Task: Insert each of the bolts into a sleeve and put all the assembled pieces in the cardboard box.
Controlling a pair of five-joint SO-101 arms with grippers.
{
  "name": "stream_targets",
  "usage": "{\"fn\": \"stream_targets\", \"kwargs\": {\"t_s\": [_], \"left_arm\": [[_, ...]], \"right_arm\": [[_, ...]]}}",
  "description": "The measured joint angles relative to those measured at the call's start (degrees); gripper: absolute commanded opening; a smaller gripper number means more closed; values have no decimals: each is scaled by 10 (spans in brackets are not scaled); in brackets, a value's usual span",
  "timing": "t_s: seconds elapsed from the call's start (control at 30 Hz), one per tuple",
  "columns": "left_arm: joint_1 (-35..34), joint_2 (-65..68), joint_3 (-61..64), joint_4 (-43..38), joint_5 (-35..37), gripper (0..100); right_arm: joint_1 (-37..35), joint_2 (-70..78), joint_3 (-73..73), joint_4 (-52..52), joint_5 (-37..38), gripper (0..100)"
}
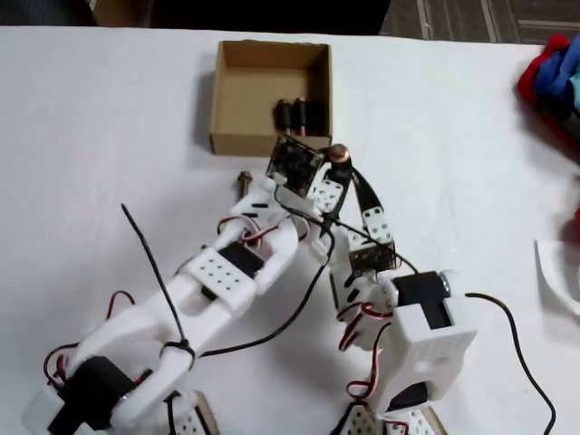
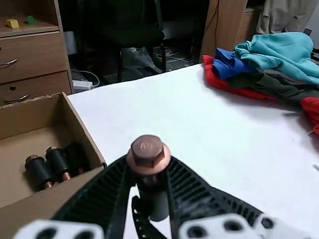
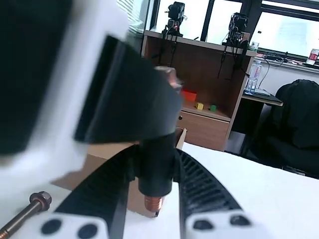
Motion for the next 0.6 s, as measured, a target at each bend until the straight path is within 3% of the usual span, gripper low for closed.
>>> {"fn": "stream_targets", "kwargs": {"t_s": [0.6], "left_arm": [[-3, -11, -4, 66, -1, 24]], "right_arm": [[-1, 1, 1, 1, 1, 19]]}}
